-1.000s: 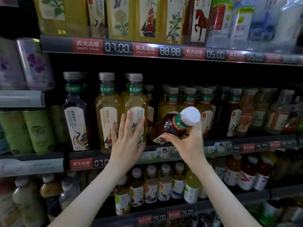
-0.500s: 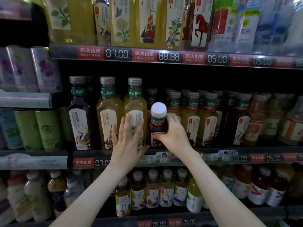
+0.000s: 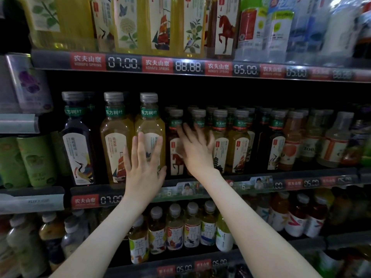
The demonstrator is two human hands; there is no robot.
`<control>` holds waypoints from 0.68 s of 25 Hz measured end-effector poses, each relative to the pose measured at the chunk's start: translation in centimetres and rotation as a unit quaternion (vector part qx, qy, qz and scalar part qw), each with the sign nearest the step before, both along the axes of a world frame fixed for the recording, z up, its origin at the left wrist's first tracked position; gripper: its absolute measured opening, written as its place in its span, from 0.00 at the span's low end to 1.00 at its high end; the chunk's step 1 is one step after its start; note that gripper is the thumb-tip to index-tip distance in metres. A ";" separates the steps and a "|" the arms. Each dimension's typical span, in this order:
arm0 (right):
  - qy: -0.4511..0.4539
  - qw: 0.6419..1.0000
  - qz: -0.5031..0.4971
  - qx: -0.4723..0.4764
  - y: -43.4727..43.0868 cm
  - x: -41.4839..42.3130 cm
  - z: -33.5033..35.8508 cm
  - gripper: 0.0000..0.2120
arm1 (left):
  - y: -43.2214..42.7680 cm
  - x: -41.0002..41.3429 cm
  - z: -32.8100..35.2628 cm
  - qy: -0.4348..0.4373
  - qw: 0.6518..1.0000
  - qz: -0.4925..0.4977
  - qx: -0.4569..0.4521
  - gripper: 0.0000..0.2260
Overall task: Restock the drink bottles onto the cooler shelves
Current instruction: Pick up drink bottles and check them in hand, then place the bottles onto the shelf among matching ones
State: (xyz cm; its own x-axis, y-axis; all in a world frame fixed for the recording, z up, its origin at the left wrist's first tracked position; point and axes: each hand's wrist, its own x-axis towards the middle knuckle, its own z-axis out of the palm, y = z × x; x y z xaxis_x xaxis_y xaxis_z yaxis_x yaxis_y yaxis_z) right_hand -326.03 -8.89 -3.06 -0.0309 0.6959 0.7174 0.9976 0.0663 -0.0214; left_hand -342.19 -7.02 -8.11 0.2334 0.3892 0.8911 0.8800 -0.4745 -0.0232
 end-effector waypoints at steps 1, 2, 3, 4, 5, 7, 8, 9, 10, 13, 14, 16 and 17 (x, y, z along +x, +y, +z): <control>-0.013 0.999 -0.008 -0.028 0.1 -0.1 0.0 0.39 | 0.0 -0.1 0.0 -0.001 1.000 -0.003 -0.001 0.40; -0.015 0.999 -0.008 -0.043 0.0 -0.4 -0.1 0.40 | -0.1 -0.2 0.0 -0.005 1.000 -0.007 -0.003 0.40; -0.013 0.999 -0.002 -0.047 -0.3 -0.6 -0.4 0.41 | -0.1 -0.2 0.0 -0.011 1.000 -0.015 -0.007 0.40; -0.012 0.999 0.008 -0.041 -0.7 -0.8 -0.9 0.40 | -0.3 -0.2 -0.1 -0.020 1.000 -0.022 -0.011 0.39; -0.012 0.999 0.019 -0.029 -1.2 -0.8 -1.6 0.39 | -0.5 0.0 -0.3 -0.028 0.999 -0.027 -0.013 0.37; 0.006 0.999 0.035 0.005 -2.5 -0.4 -2.7 0.37 | -1.2 1.0 -0.4 -0.036 0.998 -0.043 -0.015 0.34; 0.025 0.999 0.038 0.020 -3.5 0.3 -3.1 0.37 | -1.9 2.0 -0.5 -0.033 0.998 -0.058 -0.019 0.33; 0.044 0.998 0.043 0.032 -4.5 1.2 -3.4 0.36 | -2.7 3.2 -0.5 -0.029 0.997 -0.074 -0.025 0.32; 0.062 0.996 0.049 0.043 -5.7 2.3 -3.7 0.34 | -3.6 4.6 -0.6 -0.029 0.995 -0.091 -0.037 0.31; 0.110 0.989 0.070 0.072 -10.3 6.6 -4.4 0.25 | -7.3 9.7 -0.7 -0.044 0.983 -0.151 -0.093 0.29; 0.121 0.987 0.068 0.077 -12.1 8.4 -4.5 0.23 | -8.5 11.7 -0.7 -0.044 0.979 -0.173 -0.102 0.28; 0.139 0.986 0.045 0.083 -15.8 12.4 -4.6 0.21 | -11.0 16.0 -0.5 -0.036 0.970 -0.214 -0.107 0.24; 0.146 0.985 0.026 0.083 -17.7 14.5 -4.7 0.21 | -12.3 18.4 -0.5 -0.030 0.966 -0.231 -0.109 0.24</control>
State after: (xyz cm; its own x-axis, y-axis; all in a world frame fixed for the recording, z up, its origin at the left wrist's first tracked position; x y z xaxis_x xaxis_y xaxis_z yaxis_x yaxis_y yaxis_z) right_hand -311.51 -26.58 -7.72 0.1611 0.5705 0.8054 0.9458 0.1440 -0.2911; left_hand -323.78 -19.36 -8.59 0.3769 0.4356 0.8174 0.5701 -0.8046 0.1659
